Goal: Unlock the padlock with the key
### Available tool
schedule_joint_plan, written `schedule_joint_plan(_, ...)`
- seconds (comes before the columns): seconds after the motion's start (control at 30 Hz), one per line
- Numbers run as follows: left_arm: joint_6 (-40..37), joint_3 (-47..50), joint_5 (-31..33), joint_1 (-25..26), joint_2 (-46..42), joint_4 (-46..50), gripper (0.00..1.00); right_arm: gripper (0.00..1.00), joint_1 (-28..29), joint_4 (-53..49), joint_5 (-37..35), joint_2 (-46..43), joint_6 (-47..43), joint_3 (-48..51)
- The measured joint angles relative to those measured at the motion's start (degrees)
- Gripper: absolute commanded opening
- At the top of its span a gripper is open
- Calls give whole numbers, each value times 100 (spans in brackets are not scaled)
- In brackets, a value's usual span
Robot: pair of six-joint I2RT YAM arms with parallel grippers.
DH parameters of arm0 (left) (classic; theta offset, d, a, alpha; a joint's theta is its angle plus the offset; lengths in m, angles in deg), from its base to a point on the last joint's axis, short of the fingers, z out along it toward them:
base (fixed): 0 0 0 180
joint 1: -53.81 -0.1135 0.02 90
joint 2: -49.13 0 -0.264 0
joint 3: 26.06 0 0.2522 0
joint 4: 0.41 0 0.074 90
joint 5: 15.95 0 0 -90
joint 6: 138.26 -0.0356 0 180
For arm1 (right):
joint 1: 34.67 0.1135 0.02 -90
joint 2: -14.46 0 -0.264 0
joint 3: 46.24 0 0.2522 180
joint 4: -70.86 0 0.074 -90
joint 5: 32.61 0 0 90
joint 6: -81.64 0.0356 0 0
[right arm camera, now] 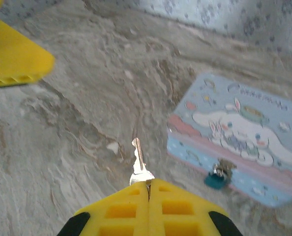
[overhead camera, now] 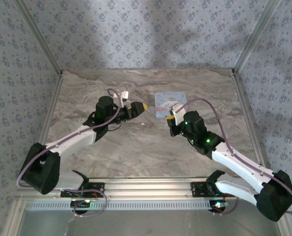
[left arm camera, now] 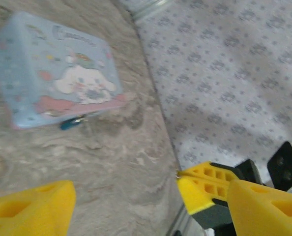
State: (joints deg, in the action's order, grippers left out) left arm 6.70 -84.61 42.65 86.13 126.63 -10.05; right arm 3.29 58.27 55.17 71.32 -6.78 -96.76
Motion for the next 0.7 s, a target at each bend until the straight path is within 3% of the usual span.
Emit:
schedule_joint_plan(0.5, 48, -457, -269, 533, 785, -387, 57, 0, 87, 774, 466, 337, -50, -15)
schedule_joint_plan(0.7, 105, -538, -271, 575, 894, -496, 43, 0, 131, 857, 573, 391, 50, -26)
